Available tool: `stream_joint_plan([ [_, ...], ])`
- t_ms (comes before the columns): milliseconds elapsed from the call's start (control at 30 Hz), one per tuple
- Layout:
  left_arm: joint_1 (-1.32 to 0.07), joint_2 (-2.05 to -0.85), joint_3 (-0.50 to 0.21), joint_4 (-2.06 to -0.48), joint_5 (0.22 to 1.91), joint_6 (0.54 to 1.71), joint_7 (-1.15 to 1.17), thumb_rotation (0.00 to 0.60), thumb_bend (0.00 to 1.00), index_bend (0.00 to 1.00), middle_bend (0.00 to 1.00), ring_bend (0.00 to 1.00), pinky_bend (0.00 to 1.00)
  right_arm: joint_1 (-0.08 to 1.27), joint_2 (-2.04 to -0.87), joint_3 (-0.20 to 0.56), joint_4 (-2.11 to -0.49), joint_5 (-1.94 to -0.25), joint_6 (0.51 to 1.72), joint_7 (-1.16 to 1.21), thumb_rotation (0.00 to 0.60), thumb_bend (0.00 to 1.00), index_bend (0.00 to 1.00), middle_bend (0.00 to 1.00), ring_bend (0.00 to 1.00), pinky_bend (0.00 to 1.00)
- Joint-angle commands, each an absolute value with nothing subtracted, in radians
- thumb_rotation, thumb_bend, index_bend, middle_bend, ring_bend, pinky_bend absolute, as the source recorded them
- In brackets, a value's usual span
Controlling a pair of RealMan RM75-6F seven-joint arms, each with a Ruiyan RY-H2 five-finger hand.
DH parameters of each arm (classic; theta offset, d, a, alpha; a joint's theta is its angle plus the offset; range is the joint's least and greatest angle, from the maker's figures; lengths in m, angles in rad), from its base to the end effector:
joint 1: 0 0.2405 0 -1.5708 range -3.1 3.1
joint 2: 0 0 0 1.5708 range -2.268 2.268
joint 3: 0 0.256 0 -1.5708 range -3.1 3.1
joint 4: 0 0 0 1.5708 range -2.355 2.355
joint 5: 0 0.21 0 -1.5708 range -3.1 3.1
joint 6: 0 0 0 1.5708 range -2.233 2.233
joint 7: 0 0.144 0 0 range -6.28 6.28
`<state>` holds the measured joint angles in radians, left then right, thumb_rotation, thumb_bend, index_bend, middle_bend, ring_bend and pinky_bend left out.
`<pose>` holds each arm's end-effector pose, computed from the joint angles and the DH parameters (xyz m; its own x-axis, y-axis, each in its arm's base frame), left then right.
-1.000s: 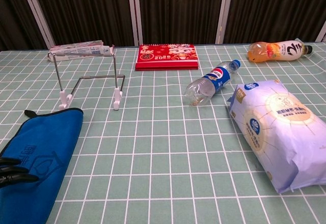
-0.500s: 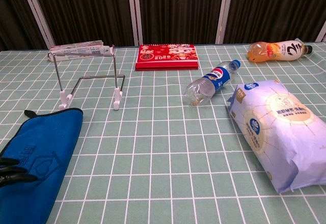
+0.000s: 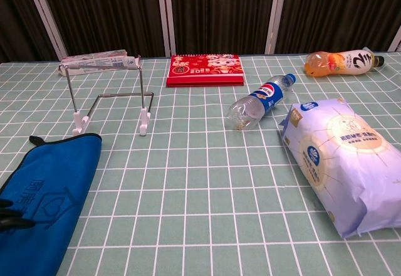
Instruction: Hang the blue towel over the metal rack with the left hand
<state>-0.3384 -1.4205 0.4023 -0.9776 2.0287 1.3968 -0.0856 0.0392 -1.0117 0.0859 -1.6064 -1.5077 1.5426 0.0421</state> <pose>-0.3407 0.1486 0.0324 0.7710 0.2543 0.5839 0.5205 -0.7798 -0.3478 -0.3184 -0.1741 0.2066 0.4579 0.0781 0.8856 -0.8889 0.0225 0.4576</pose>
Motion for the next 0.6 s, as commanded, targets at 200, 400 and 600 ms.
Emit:
stream_joint_plan([
  [200, -0.331, -1.423, 0.400, -0.957, 2.024, 1.401, -0.092, 0.600, 0.52, 0.52, 0.00, 0.00, 0.00, 0.039, -1.011, 0.085, -1.608, -1.506, 1.541, 0.039, 0.600, 0.00, 0.03, 0.00, 0.00, 0.00],
  [400, -0.328, -1.412, 0.397, -0.956, 2.020, 1.415, -0.104, 0.600, 0.21, 0.02, 0.00, 0.00, 0.00, 0.039, -1.010, 0.085, -1.609, -1.505, 1.539, 0.038, 0.600, 0.00, 0.05, 0.00, 0.00, 0.00],
  [600, -0.325, -1.366, 0.364, -0.996, 1.991, 1.482, -0.146, 0.600, 0.17, 0.00, 0.00, 0.00, 0.00, 0.037, -1.009, 0.084, -1.611, -1.508, 1.542, 0.039, 0.600, 0.00, 0.02, 0.00, 0.00, 0.00],
])
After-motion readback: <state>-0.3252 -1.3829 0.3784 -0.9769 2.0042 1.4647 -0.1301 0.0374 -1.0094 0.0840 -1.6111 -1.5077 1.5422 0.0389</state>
